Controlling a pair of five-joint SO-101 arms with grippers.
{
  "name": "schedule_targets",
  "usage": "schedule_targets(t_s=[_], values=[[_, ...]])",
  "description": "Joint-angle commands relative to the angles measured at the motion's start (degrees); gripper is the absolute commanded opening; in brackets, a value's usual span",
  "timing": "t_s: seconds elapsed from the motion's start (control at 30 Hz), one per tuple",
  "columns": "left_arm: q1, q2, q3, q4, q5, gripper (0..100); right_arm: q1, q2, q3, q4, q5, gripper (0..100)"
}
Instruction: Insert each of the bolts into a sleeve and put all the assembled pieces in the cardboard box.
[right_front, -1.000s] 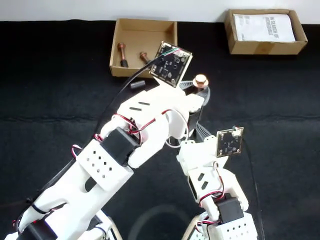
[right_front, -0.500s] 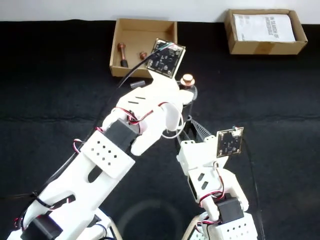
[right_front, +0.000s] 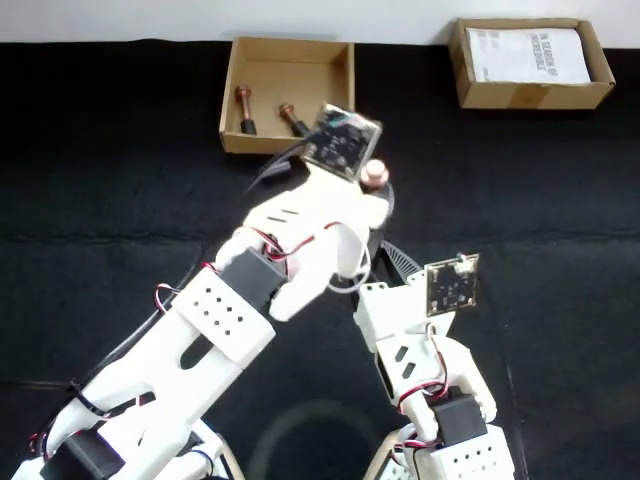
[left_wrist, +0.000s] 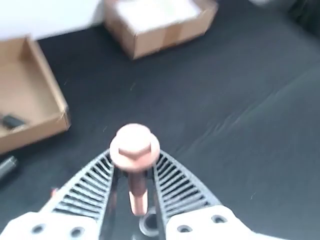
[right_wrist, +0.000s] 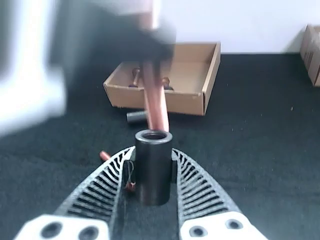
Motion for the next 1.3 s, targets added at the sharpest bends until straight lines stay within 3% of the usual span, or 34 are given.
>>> schedule_targets(t_s=[0.0, 0.47, 0.7, 0.87, 1.27], values=[[2.7, -0.6, 0.7, -0.6, 3.4, 1, 0.0, -0.5, -0.5, -1.5, 0.6, 0.8], [2.8, -0.6, 2.0, -0.8, 5.3, 1, 0.0, -0.5, -0.4, -1.5, 0.6, 0.8], [-1.8, -0.6, -8.9, -0.6, 4.0, 1, -0.1, 0.0, -0.4, -1.5, 0.7, 0.8], [-2.2, -0.6, -14.3, -0.4, -1.5, 1, -0.1, 0.0, -0.3, -1.5, 0.7, 0.8], [1.7, -0.6, -15.3, 9.4, -1.8, 1, -0.1, 0.0, -0.3, -1.5, 0.8, 0.8]])
